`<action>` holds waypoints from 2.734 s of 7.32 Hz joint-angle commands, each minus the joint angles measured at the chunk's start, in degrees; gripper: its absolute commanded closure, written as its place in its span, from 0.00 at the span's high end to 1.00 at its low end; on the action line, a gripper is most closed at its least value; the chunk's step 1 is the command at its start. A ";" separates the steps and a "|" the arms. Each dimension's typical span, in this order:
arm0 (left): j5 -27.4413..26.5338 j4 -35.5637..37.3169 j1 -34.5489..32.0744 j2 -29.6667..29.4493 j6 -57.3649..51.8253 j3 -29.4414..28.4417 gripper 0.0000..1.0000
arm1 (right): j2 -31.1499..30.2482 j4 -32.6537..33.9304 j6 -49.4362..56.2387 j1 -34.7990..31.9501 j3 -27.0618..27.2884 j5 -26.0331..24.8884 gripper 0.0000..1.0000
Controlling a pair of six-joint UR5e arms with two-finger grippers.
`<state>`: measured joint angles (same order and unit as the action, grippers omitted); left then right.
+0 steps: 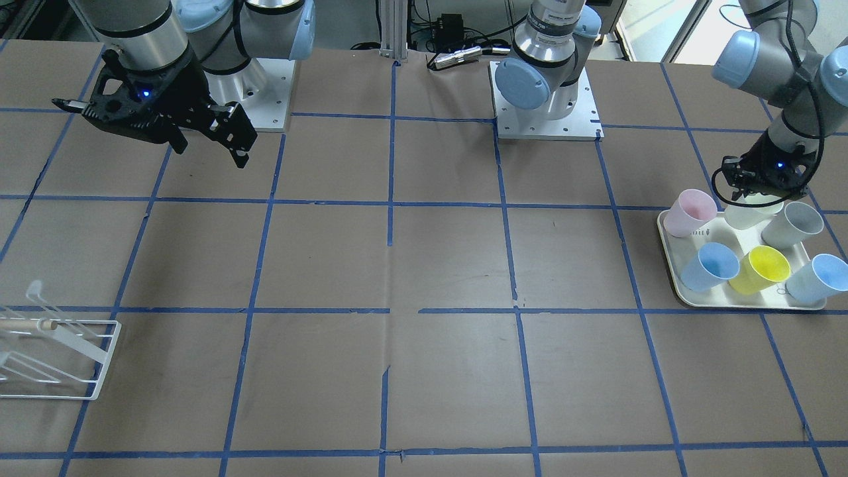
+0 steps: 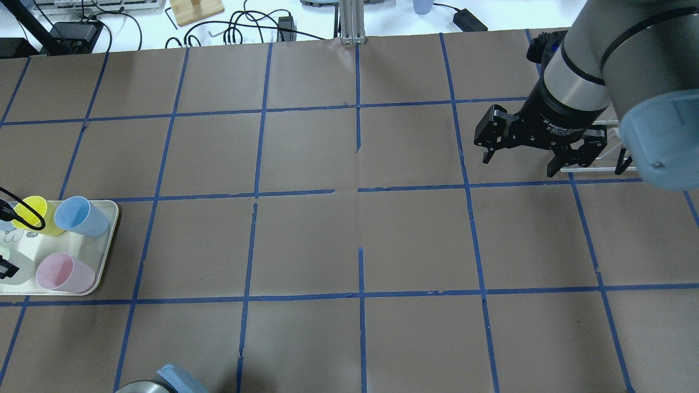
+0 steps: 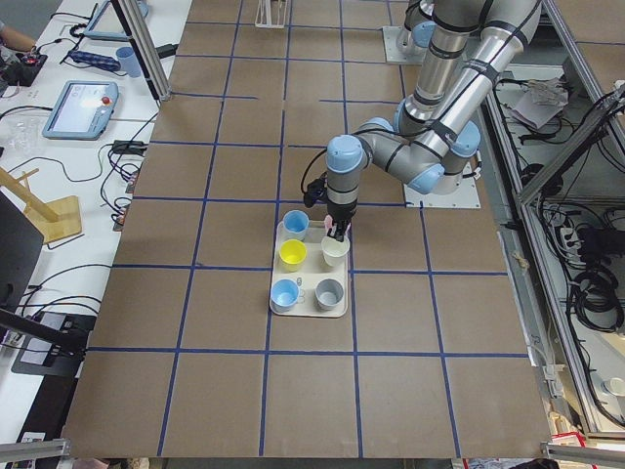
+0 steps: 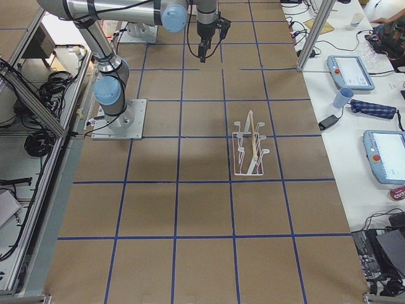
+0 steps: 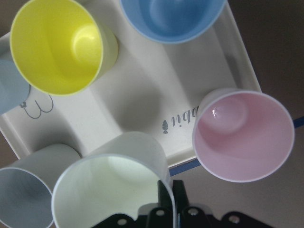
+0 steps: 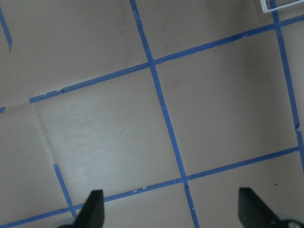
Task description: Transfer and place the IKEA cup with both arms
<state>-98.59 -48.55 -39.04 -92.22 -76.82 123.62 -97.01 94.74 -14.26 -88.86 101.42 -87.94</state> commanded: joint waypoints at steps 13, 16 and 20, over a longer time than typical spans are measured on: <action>4.55 -35.25 -11.26 4.76 18.94 -22.42 0.99 | -1.42 -3.86 1.25 0.09 -0.87 0.66 1.00; 6.64 -40.21 -26.65 6.87 40.81 -28.26 0.98 | -1.69 -4.56 1.25 0.26 -0.87 0.57 1.00; 6.92 -39.43 -45.19 6.54 69.38 -28.08 1.00 | -1.69 -4.65 1.25 0.26 -0.87 0.57 1.00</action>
<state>-91.86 -88.46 -78.13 -84.69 -15.25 95.65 -98.70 90.11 -13.01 -88.69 100.54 -87.38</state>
